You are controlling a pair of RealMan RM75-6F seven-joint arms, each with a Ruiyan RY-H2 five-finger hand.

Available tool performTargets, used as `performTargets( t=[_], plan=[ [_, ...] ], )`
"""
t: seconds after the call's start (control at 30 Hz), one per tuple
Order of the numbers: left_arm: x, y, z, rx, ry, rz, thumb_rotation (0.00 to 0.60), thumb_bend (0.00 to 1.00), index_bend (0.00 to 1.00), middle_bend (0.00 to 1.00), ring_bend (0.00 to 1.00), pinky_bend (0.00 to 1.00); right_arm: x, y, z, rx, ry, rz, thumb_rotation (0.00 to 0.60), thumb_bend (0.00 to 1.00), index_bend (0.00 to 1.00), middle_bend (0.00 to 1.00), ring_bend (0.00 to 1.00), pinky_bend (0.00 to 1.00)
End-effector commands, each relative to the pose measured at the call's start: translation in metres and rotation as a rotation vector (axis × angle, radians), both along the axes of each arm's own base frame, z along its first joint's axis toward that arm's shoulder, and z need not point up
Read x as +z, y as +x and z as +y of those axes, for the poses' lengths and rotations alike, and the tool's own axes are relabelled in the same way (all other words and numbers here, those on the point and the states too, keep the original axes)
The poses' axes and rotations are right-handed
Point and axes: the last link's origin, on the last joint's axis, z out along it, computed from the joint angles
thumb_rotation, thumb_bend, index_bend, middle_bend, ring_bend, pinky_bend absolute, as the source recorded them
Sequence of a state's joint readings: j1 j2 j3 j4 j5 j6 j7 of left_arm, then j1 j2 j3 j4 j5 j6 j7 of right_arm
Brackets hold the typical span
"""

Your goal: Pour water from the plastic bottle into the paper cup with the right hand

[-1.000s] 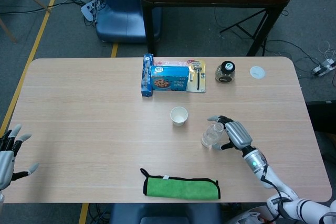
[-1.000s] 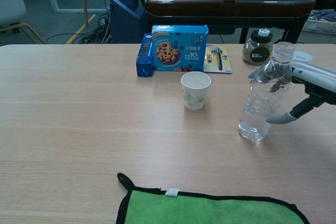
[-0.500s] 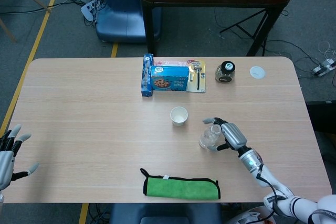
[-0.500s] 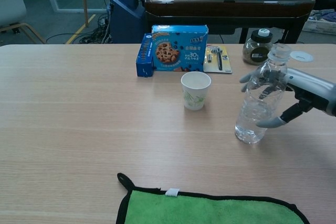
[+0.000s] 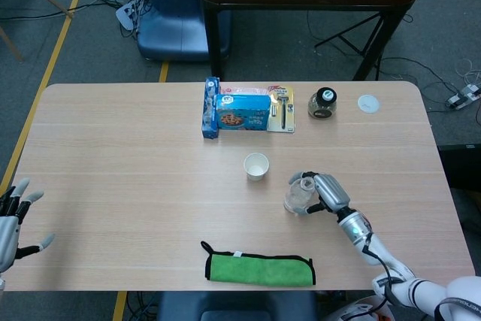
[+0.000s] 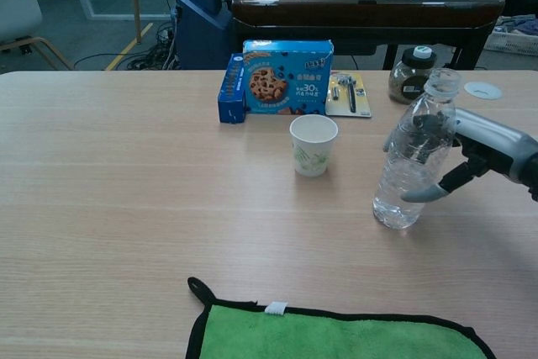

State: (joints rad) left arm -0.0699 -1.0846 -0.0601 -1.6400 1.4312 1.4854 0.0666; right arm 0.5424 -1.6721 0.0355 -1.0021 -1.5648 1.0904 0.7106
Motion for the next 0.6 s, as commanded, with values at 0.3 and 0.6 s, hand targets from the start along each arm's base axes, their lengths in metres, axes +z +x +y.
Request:
performTargets(
  t=[0.3,0.6],
  plan=[
    [0.004,0.001,0.000,-0.001,0.012,-0.006,0.600,0.12,0.22,0.00,0.03,0.30,0.005,0.006,-0.009,0.012,-0.081,0.023,0.600,0.00,0.54,0.56,0.49,0.51],
    [0.007,0.002,0.000,-0.005,0.017,-0.011,0.600,0.12,0.22,0.00,0.03,0.30,0.018,0.028,-0.030,0.053,-0.193,0.131,0.600,0.00,0.60,0.62,0.55,0.57]
  ],
)
